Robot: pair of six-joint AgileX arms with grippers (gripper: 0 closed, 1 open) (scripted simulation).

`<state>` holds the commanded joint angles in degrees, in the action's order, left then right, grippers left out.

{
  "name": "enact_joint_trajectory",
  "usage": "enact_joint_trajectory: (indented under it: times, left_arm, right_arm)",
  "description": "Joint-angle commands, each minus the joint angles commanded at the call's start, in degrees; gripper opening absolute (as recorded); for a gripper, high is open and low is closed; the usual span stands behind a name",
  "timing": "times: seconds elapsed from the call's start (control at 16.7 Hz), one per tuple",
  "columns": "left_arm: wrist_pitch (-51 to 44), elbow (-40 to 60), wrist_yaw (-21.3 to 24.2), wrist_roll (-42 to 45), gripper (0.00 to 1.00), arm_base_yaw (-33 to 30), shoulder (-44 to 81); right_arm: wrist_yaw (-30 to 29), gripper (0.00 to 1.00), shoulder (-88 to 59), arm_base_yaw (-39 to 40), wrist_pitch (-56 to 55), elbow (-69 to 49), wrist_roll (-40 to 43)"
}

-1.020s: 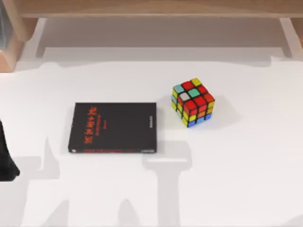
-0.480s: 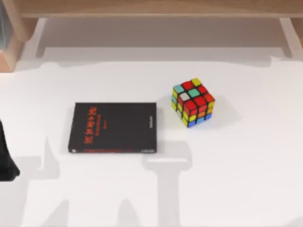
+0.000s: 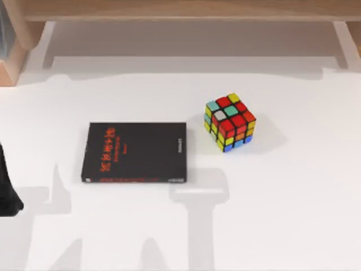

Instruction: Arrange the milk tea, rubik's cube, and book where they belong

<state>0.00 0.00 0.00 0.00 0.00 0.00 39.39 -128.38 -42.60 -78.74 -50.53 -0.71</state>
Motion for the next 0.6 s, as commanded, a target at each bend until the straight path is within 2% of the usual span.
enact_joint_trajectory:
  times: [0.6]
  left_arm:
    - [0.0, 0.0, 0.0, 0.0, 1.0, 0.0, 0.0]
  right_arm:
    - [1.74, 1.0, 11.18, -1.48, 7.93, 3.08, -0.1]
